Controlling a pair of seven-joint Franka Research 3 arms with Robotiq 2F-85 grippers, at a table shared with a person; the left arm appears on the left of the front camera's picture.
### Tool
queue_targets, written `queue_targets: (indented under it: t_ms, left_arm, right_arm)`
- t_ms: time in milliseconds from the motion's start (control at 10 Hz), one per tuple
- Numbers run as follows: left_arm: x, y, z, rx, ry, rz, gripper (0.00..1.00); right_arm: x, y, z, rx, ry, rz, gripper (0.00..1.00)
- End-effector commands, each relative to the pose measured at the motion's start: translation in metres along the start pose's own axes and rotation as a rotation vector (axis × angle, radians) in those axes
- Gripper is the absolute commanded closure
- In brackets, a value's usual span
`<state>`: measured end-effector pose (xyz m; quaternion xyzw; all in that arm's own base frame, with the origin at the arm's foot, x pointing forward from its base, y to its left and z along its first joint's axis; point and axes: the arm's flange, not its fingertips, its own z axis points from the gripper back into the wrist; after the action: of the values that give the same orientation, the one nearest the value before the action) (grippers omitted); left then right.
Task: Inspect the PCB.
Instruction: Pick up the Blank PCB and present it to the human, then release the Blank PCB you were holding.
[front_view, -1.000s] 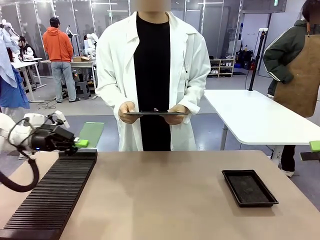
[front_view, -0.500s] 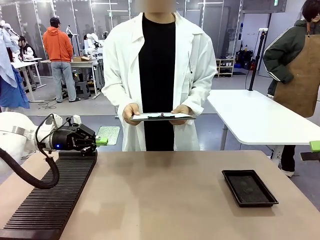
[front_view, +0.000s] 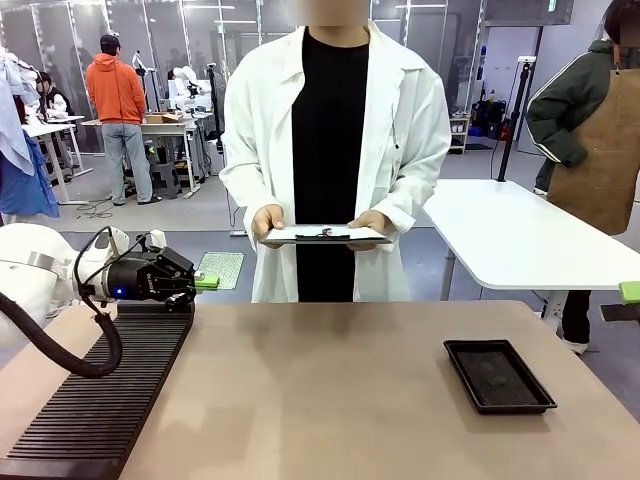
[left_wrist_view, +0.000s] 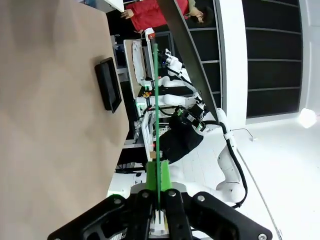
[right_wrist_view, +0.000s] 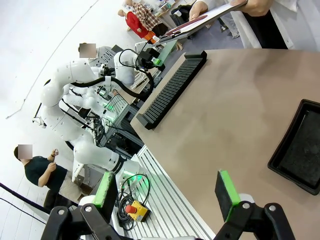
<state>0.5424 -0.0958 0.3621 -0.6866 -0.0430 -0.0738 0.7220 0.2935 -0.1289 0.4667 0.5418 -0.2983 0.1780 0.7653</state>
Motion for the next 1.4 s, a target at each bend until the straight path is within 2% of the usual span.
queue_targets:
  t_ms: [0,1300]
  left_arm:
    - [-0.0002,-0.0002,0.0004,0.011,-0.005,-0.001,0.97]
    - [-0.0002,-0.0002,0.0004,0.011,-0.005,-0.001,0.97]
  right_arm:
    - [0.0016,-0.0006,-0.0001,0.005,-0.008,0.02,0.0]
    - [0.0016,-0.0006,-0.0001,0.005,-0.008,0.02,0.0]
